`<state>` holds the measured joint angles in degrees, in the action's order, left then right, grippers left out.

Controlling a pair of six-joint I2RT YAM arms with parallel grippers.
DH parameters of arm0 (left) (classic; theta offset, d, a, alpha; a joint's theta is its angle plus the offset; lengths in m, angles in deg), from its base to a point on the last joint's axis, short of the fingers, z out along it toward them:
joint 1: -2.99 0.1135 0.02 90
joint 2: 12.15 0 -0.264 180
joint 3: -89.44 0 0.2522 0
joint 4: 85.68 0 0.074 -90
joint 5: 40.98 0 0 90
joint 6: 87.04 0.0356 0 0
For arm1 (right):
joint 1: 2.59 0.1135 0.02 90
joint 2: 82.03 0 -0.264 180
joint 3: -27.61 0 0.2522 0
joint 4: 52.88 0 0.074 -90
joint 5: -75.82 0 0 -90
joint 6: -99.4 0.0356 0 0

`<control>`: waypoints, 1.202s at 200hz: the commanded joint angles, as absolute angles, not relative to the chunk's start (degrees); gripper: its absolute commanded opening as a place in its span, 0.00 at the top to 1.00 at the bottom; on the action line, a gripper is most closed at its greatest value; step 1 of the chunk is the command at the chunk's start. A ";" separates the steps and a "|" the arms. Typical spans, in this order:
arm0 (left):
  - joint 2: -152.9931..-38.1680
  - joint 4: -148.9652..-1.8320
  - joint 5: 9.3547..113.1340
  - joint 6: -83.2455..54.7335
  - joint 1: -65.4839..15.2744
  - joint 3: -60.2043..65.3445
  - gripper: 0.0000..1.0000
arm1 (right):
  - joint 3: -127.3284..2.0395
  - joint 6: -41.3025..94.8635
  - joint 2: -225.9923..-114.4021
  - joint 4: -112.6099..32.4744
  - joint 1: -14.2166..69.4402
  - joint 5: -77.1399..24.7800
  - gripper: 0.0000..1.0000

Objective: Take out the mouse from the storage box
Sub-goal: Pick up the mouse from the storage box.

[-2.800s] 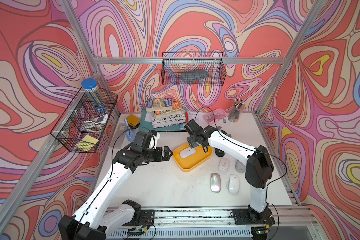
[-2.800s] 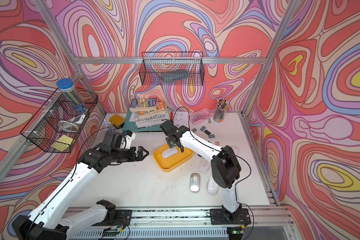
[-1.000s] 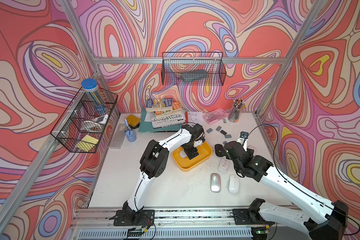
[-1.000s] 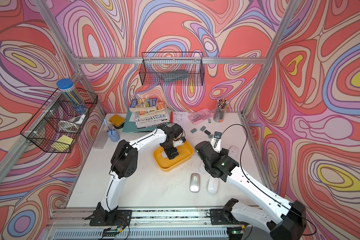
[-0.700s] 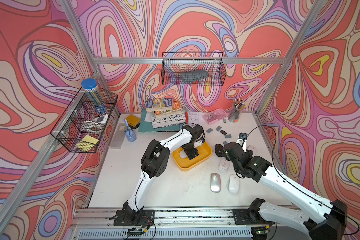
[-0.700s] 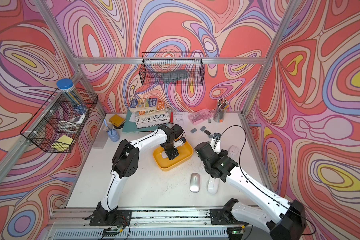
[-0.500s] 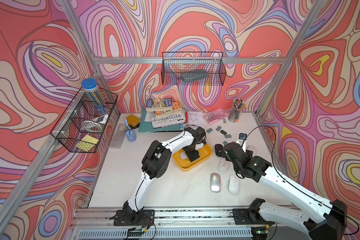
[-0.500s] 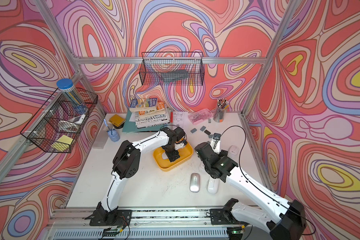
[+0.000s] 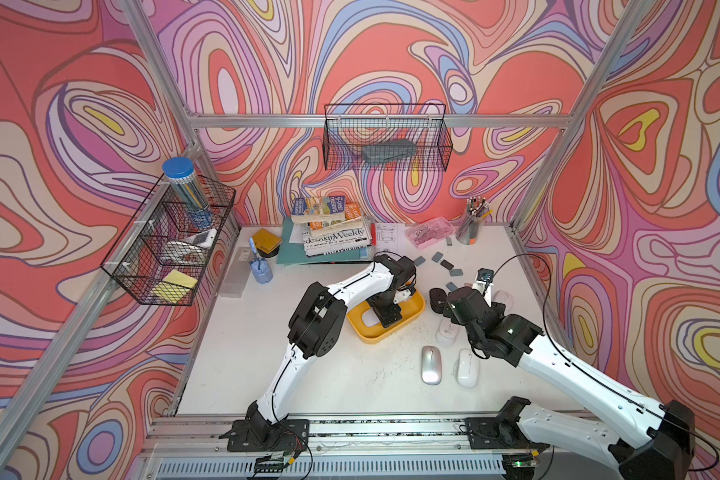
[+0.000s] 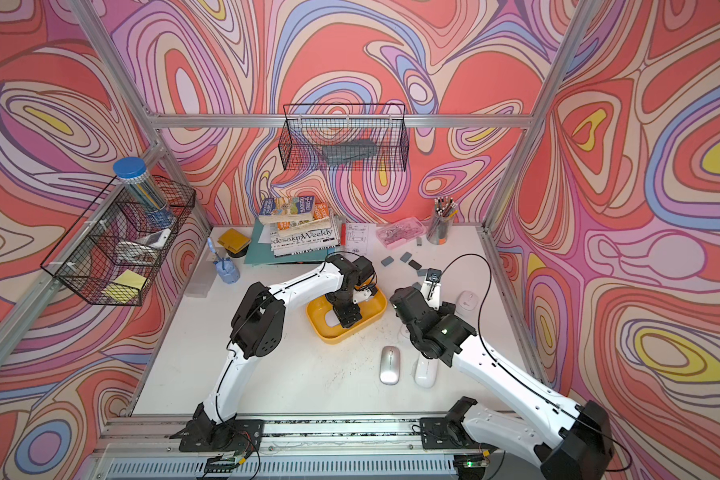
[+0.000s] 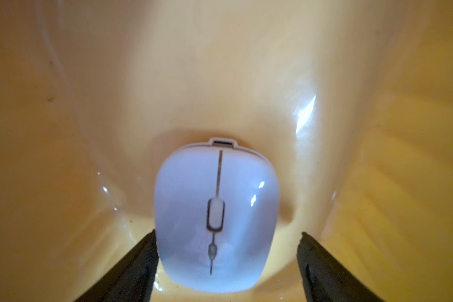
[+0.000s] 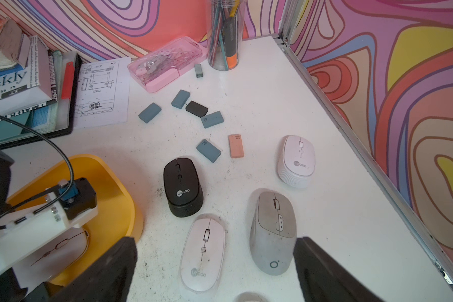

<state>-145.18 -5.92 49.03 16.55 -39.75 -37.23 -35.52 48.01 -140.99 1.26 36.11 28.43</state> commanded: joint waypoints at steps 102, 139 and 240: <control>-147.37 -1.89 54.44 15.68 -39.19 -33.94 0.57 | -34.17 47.10 -137.45 1.84 35.99 29.21 0.05; -142.93 -6.75 51.37 14.50 -39.28 -30.53 0.80 | -34.00 47.23 -137.05 1.84 35.99 29.13 0.05; -134.88 -7.84 46.78 13.92 -39.28 -29.52 0.88 | -33.55 47.83 -135.84 2.47 35.99 30.24 0.06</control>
